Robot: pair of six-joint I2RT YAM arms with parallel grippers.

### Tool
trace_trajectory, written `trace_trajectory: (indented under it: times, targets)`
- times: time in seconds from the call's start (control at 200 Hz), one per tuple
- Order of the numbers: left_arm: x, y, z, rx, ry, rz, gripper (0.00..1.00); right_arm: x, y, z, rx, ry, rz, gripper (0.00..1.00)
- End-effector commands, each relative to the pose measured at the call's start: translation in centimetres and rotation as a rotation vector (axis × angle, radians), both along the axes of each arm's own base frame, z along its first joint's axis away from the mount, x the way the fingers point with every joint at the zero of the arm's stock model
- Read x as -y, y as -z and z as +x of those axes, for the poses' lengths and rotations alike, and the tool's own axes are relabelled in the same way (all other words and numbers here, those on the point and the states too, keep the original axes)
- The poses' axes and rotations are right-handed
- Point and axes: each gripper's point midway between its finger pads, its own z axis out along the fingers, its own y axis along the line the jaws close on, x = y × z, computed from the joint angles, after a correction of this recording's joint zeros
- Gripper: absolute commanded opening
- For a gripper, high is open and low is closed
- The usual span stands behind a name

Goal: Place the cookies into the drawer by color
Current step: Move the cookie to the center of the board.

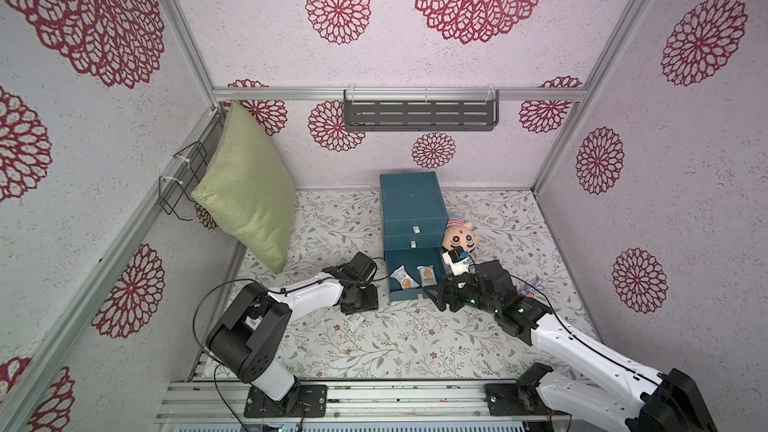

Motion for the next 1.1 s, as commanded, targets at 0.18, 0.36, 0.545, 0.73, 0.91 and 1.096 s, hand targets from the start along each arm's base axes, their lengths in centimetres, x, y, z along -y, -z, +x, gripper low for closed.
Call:
trace_trajectory:
  times: [0.18,0.36,0.545,0.73,0.91,1.096]
  targets:
    - [-2.8,-5.4,0.2,0.135,-0.081,0.011,0.64,-1.8,-0.7,-1.0,0.021,-0.052,0.029,0.84]
    - [-6.3,-6.3,2.8,0.180,-0.187,-0.004,0.66,-3.3,0.0,-2.0,0.015,-0.086,0.013,0.84]
    - [-7.8,-3.9,4.5,0.125,-0.245,-0.050,0.68,-5.4,1.2,-3.5,0.002,-0.141,-0.011,0.85]
    - [-6.5,-1.4,5.1,0.058,-0.232,-0.112,0.67,-6.7,2.3,-4.4,-0.012,-0.176,-0.038,0.85]
    - [-6.0,-0.1,3.7,0.020,-0.245,-0.148,0.67,-7.3,2.8,-4.8,-0.017,-0.188,-0.052,0.86]
    - [-5.8,0.2,0.9,0.007,-0.257,-0.163,0.68,-7.6,3.3,-5.0,-0.021,-0.187,-0.064,0.86]
